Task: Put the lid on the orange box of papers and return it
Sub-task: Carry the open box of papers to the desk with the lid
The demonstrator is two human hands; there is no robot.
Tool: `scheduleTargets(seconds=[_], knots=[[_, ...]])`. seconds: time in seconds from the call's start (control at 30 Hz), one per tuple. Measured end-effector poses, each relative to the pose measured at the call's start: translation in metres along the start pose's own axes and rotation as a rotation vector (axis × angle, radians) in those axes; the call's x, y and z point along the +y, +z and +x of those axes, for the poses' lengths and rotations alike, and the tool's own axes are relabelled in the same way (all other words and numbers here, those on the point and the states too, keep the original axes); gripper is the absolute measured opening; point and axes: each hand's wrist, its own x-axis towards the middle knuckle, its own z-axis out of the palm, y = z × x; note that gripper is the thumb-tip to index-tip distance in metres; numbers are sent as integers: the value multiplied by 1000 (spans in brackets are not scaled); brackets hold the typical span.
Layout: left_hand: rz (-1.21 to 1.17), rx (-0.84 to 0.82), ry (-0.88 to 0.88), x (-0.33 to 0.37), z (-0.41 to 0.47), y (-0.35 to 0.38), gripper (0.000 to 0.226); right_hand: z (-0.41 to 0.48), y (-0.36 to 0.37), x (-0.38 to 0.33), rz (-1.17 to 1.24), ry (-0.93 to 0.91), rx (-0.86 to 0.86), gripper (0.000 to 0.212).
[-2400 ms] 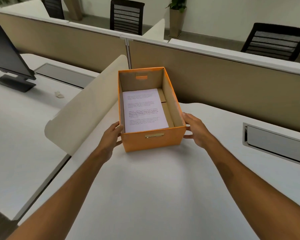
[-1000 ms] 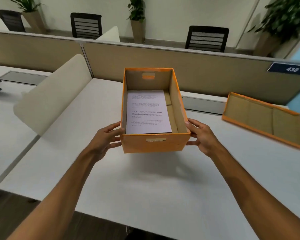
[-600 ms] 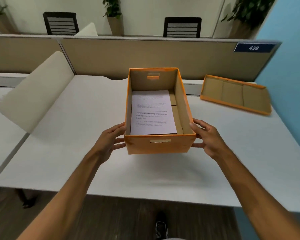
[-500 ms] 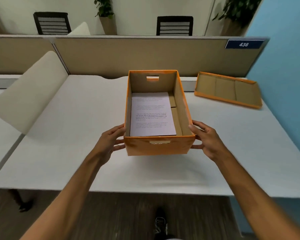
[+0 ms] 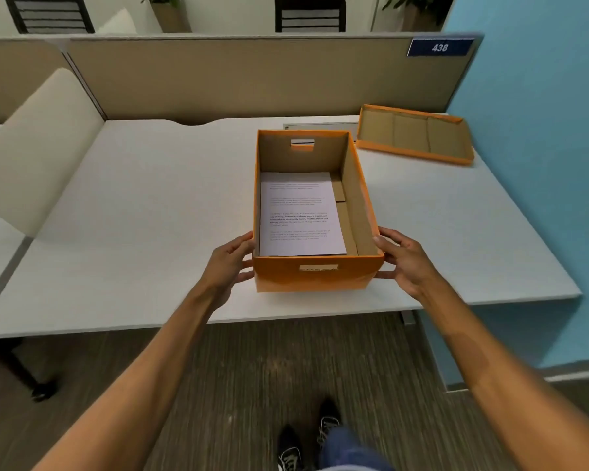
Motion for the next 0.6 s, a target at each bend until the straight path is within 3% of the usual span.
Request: scheduleTargets(seconds=[0.6], knots=[[4, 58, -50, -18, -7, 6, 45, 1, 6, 24, -55, 22, 16, 46]])
